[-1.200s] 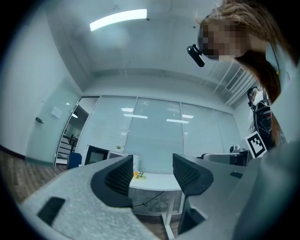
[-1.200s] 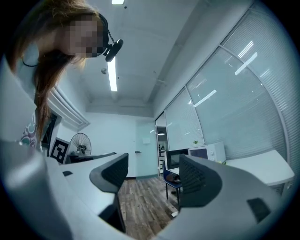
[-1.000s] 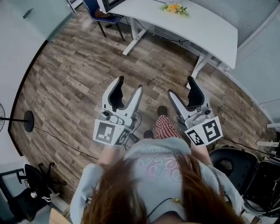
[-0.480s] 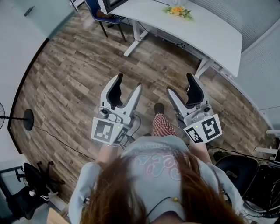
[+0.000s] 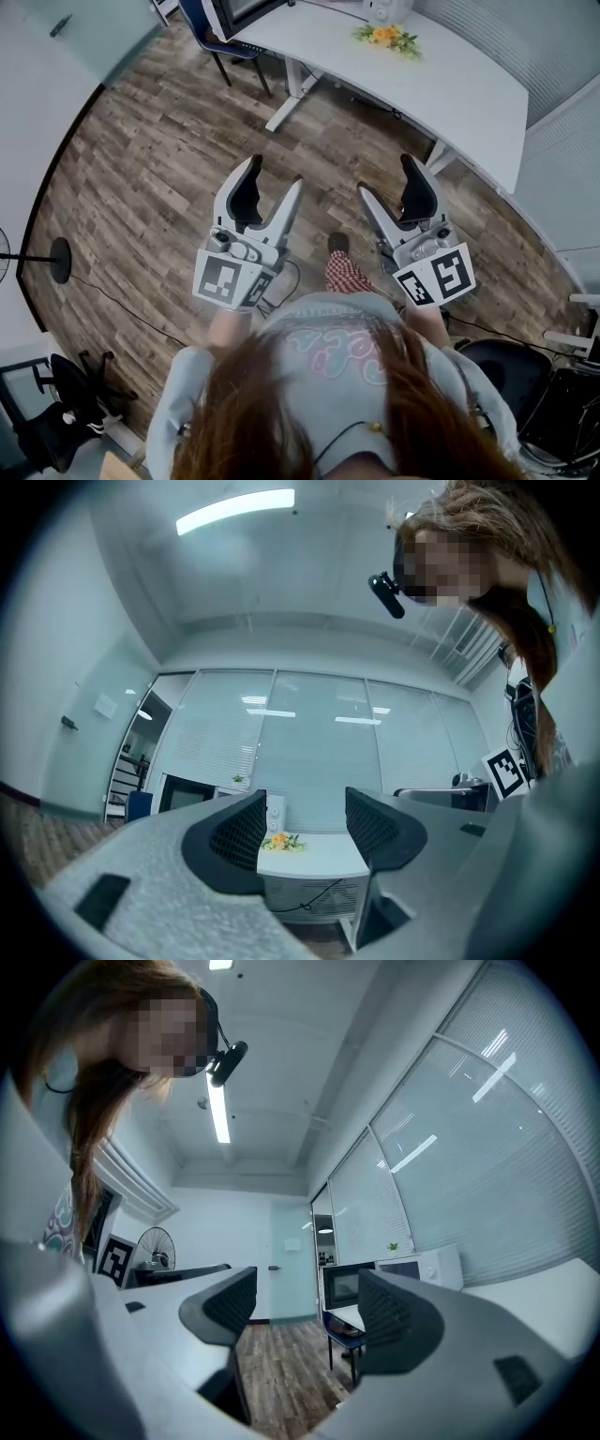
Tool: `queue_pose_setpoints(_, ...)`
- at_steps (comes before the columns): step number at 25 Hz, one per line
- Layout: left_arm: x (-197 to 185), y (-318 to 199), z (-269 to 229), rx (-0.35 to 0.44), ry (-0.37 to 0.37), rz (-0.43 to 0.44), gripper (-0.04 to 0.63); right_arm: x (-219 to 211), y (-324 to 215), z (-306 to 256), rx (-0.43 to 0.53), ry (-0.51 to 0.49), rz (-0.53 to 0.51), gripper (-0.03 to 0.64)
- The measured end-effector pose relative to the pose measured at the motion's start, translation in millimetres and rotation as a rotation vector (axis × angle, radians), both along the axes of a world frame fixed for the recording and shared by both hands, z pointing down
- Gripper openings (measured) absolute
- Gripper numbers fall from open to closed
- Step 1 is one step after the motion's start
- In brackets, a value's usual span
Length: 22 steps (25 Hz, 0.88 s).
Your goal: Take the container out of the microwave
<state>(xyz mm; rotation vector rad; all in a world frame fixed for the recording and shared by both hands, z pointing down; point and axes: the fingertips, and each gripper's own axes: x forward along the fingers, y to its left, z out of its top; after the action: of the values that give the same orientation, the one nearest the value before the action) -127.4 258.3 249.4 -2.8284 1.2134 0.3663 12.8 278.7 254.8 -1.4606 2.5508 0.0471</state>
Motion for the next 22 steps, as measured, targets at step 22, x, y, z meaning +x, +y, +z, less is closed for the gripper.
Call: queue_pose_setpoints(22, 55, -140, -3, 0.022, -0.051, -0.045, 0.235, 51, -145, -1, -0.025, 0.002, -0.034, 0.324)
